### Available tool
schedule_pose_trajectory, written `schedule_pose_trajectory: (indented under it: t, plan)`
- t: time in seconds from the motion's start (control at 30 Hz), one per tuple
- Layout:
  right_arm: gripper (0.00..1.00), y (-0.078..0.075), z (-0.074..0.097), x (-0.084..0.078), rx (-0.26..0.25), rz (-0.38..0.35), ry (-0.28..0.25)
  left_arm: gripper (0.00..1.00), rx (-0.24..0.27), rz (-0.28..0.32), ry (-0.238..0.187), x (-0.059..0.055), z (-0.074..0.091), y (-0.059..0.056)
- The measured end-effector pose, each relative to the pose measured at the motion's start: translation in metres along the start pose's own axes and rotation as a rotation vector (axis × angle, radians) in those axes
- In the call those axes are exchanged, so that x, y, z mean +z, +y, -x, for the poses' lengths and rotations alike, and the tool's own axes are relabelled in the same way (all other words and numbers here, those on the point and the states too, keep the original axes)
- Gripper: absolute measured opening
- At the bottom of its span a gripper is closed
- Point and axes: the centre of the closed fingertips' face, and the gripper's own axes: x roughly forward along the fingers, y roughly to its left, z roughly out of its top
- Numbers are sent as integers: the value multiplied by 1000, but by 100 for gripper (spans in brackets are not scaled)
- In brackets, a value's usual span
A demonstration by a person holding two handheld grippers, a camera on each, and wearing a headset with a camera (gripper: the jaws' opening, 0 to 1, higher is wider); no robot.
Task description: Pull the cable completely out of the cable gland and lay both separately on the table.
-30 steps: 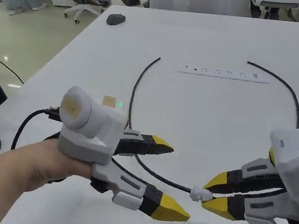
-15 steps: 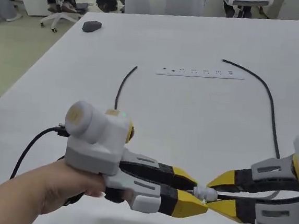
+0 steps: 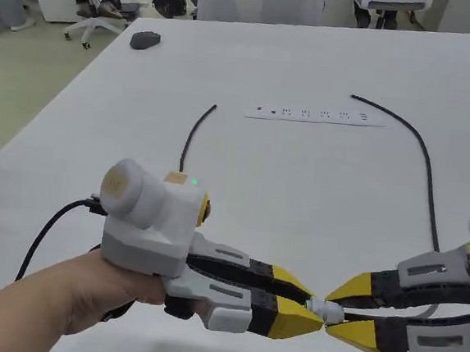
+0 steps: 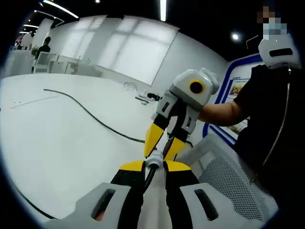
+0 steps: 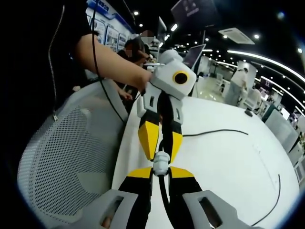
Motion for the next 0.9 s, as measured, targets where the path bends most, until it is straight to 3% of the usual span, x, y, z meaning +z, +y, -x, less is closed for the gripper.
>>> schedule_pose_trajectory:
  t: [0.1, 0.13, 0.27, 0.37, 0.43, 0.5, 0.6, 0.67, 0.9]
  plan:
    - [7, -1, 2, 2, 4, 12, -2, 15, 13, -17, -3, 4, 2, -3]
    - [7, 0, 3, 4, 18, -65, -11, 15, 8, -44, -11, 5, 2, -4]
    - [8, 0, 4, 3, 71, -210, -9, 15, 24, -124, 3, 5, 2, -5]
    - [9, -4, 6, 6, 116, -338, -66, 15, 31, -198, 19, 7, 2, -4]
    - [9, -3, 7, 6, 151, -385, -84, 15, 32, -208, 21, 7, 2, -5]
    - [9, -6, 7, 6, 157, -400, -97, 14, 37, -253, 23, 9, 2, -5]
    - [9, -6, 8, 7, 180, -448, -109, 14, 37, -272, 21, 10, 2, -6]
    - [8, -5, 8, 7, 179, -444, -108, 14, 36, -276, 21, 11, 2, -6]
    - [7, -7, 8, 10, 54, -192, -75, 14, 54, -167, -1, 12, 3, 1]
